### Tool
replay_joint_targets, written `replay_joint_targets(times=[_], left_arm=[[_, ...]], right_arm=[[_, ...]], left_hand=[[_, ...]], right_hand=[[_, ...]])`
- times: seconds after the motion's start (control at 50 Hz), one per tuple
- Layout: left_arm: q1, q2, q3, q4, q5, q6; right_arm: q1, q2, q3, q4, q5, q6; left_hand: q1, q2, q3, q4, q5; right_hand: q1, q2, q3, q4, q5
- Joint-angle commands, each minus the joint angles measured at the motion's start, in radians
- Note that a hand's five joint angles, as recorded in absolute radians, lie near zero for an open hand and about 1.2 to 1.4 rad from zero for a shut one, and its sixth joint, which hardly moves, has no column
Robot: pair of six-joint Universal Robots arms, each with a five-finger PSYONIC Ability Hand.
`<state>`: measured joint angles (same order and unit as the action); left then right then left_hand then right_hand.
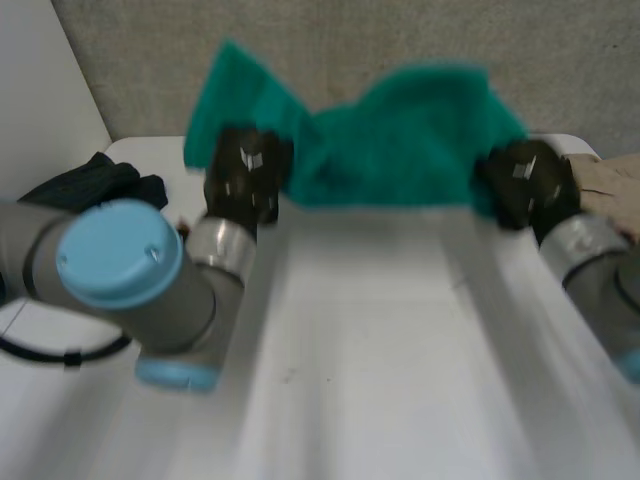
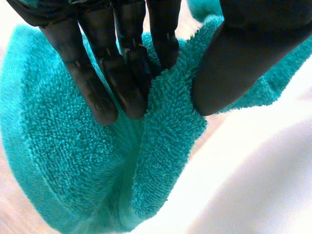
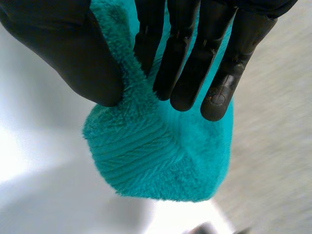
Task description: Fold the laundry.
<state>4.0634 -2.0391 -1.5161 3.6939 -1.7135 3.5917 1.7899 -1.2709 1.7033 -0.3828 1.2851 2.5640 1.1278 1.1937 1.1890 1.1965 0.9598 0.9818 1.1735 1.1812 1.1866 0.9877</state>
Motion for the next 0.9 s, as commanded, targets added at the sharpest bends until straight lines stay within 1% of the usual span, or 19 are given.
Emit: replay_joint_targets(times=[0.02, 0.08, 0.16, 0.22, 0.24, 0.28, 0.3, 0.36, 0.38, 0.44, 0.5, 0.56, 0.6, 0.64, 0.66, 0.68, 0.72, 0.8, 0.9], left_arm=[[-0.055, 0.028, -0.208, -0.117, 0.000, -0.008], [-0.072, 0.045, -0.256, -0.178, 0.000, -0.010], [-0.080, 0.088, -0.292, -0.276, 0.000, -0.013], [-0.080, 0.137, -0.296, -0.350, 0.000, -0.030], [-0.080, 0.154, -0.294, -0.367, 0.000, -0.037], [-0.075, 0.195, -0.286, -0.394, 0.003, -0.053], [-0.069, 0.223, -0.279, -0.403, 0.008, -0.059], [-0.055, 0.253, -0.263, -0.404, 0.008, -0.053], [-0.037, 0.266, -0.245, -0.399, 0.011, -0.050], [-0.003, 0.266, -0.210, -0.397, 0.018, -0.048], [0.049, 0.252, -0.147, -0.397, 0.064, -0.048], [0.084, 0.177, -0.075, -0.397, 0.139, -0.045], [0.109, 0.095, -0.002, -0.404, 0.198, -0.039], [0.130, 0.044, 0.052, -0.414, 0.225, -0.030], [0.140, 0.019, 0.075, -0.420, 0.235, -0.025], [0.158, -0.030, 0.124, -0.436, 0.251, -0.012], [0.173, -0.075, 0.164, -0.462, 0.262, 0.013], [0.215, -0.167, 0.264, -0.571, 0.270, 0.114], [0.224, -0.234, 0.304, -0.621, 0.290, 0.176]], right_arm=[[-0.012, 0.007, 0.153, 0.315, -0.038, -0.244], [-0.015, 0.005, 0.165, 0.454, -0.047, -0.309], [-0.046, -0.019, 0.153, 0.551, -0.052, -0.331], [-0.067, -0.063, 0.142, 0.578, -0.052, -0.328], [-0.072, -0.094, 0.136, 0.581, -0.052, -0.324], [-0.072, -0.123, 0.125, 0.579, -0.053, -0.323], [-0.072, -0.130, 0.121, 0.578, -0.056, -0.321], [-0.072, -0.142, 0.086, 0.576, -0.076, -0.305], [-0.072, -0.143, 0.075, 0.575, -0.081, -0.297], [-0.070, -0.142, 0.026, 0.571, -0.090, -0.248], [-0.072, -0.140, -0.033, 0.571, -0.093, -0.194], [-0.070, -0.127, -0.086, 0.573, -0.092, -0.162], [-0.070, -0.072, -0.132, 0.571, -0.092, -0.142], [-0.067, 0.016, -0.198, 0.575, -0.086, -0.134], [-0.067, 0.016, -0.198, 0.575, -0.086, -0.134], [-0.063, 0.080, -0.258, 0.588, -0.076, -0.133], [-0.057, 0.132, -0.307, 0.601, -0.069, -0.139], [-0.053, 0.211, -0.379, 0.627, -0.055, -0.145], [-0.055, 0.283, -0.421, 0.630, -0.059, -0.148]], left_hand=[[0.043, -0.023, -0.018, -0.026, 0.037], [-0.054, -0.120, -0.115, -0.123, -0.060], [-0.209, -0.275, -0.271, -0.278, -0.216], [-0.309, -0.375, -0.371, -0.378, -0.316], [-0.347, -0.413, -0.409, -0.416, -0.354], [-0.473, -0.539, -0.535, -0.542, -0.480], [-0.590, -0.656, -0.651, -0.659, -0.597], [-0.779, -0.845, -0.840, -0.847, -0.785], [-0.834, -0.900, -0.896, -0.903, -0.841], [-0.855, -0.921, -0.917, -0.924, -0.862], [-0.870, -0.936, -0.931, -0.939, -0.877], [-0.870, -0.936, -0.931, -0.939, -0.877], [-0.867, -0.933, -0.929, -0.936, -0.874], [-0.867, -0.933, -0.929, -0.936, -0.874], [-0.861, -0.927, -0.923, -0.930, -0.868], [-0.853, -0.919, -0.914, -0.921, -0.859], [-0.853, -0.919, -0.914, -0.921, -0.859], [-0.853, -0.919, -0.914, -0.921, -0.859], [-0.850, -0.916, -0.911, -0.918, -0.856]], right_hand=[[0.414, 0.223, 0.215, 0.210, 0.234], [0.414, 0.223, 0.215, 0.210, 0.234], [0.395, 0.203, 0.196, 0.190, 0.215], [0.015, -0.177, -0.185, -0.190, -0.166], [-0.274, -0.466, -0.474, -0.479, -0.455], [-0.569, -0.761, -0.769, -0.774, -0.750], [-0.635, -0.827, -0.834, -0.840, -0.815], [-0.735, -0.927, -0.934, -0.940, -0.915], [-0.735, -0.927, -0.935, -0.940, -0.916], [-0.721, -0.912, -0.920, -0.926, -0.901], [-0.691, -0.883, -0.891, -0.896, -0.872], [-0.683, -0.874, -0.882, -0.887, -0.863], [-0.685, -0.877, -0.885, -0.890, -0.866], [-0.697, -0.889, -0.896, -0.902, -0.877], [-0.697, -0.889, -0.897, -0.902, -0.878], [-0.709, -0.901, -0.908, -0.914, -0.889], [-0.726, -0.918, -0.926, -0.931, -0.907], [-0.735, -0.927, -0.935, -0.940, -0.916], [-0.727, -0.918, -0.926, -0.931, -0.907]])
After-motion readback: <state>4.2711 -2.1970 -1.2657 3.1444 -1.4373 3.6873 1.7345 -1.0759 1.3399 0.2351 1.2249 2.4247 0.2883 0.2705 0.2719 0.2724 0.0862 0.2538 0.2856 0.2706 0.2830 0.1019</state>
